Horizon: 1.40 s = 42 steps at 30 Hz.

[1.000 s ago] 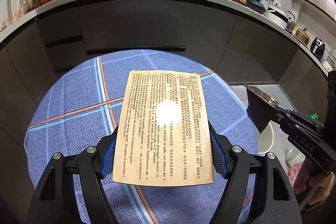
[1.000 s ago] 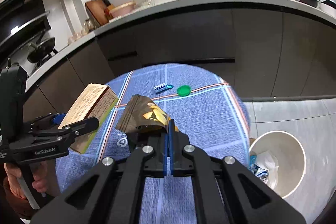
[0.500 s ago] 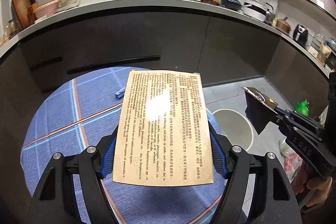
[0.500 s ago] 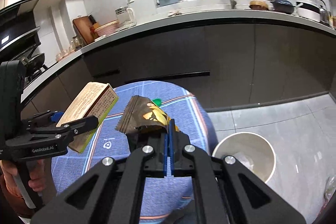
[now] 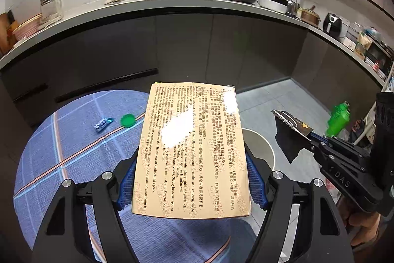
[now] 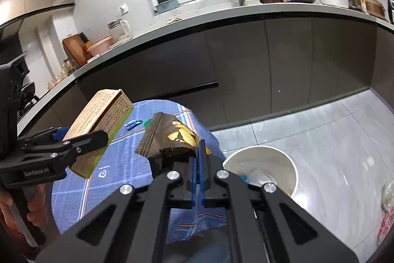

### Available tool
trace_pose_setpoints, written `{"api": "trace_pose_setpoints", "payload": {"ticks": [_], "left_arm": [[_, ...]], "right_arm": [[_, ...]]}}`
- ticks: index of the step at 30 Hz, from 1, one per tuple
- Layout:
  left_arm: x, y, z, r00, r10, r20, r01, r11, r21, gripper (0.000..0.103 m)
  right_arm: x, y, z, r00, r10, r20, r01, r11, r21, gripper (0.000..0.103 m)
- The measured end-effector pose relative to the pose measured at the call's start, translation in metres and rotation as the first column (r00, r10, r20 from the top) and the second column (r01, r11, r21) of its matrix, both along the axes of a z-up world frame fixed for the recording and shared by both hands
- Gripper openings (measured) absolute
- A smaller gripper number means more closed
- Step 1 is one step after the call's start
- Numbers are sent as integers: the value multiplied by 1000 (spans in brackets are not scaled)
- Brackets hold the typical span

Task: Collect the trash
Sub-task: 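Lift the box and snack wrapper and carry both over the white bin, then open both grippers to drop the box and snack wrapper into the bin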

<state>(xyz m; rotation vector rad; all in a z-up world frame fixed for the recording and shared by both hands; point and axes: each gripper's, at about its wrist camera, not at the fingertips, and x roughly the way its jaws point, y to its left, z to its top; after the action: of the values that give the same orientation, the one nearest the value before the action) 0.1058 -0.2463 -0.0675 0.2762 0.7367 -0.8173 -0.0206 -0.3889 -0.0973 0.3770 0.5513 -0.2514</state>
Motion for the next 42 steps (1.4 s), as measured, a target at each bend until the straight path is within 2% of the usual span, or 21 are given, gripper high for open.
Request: {"api": "trace_pose_setpoints", "payload": {"ticks": [14, 22, 34, 35, 36, 37, 38, 40, 42], "left_arm": [[-3, -69, -23, 995, -94, -21, 95, 994, 51, 69], [6, -103, -49, 992, -116, -48, 119, 990, 81, 69], [24, -142, -91, 991, -122, -62, 128, 987, 99, 70], [25, -144, -96, 991, -121, -54, 126, 987, 96, 74], [27, -146, -100, 992, -118, -45, 122, 988, 97, 91], [28, -147, -102, 994, -104, -28, 106, 989, 100, 94], [28, -147, -104, 996, -84, -7, 85, 991, 102, 94], [32, -147, -110, 999, -50, 4, 49, 991, 127, 94], [36, -147, -113, 1000, -28, -10, 29, 989, 143, 94]], "right_arm": [[-15, -44, -42, 993, -106, -57, 110, 991, 75, 5], [-14, -69, -76, 983, -145, -115, 158, 981, 111, 5], [9, -97, -127, 969, -133, -207, 164, 977, 138, 6], [13, -98, -132, 968, -127, -215, 158, 979, 131, 12], [16, -96, -135, 967, -120, -223, 150, 981, 122, 30], [19, -96, -139, 966, -113, -233, 141, 984, 109, 42], [21, -95, -143, 963, -116, -245, 138, 987, 78, 57], [24, -93, -149, 957, -113, -269, 126, 991, 32, 65], [24, -91, -154, 956, -99, -276, 109, 994, 23, 78]]}}
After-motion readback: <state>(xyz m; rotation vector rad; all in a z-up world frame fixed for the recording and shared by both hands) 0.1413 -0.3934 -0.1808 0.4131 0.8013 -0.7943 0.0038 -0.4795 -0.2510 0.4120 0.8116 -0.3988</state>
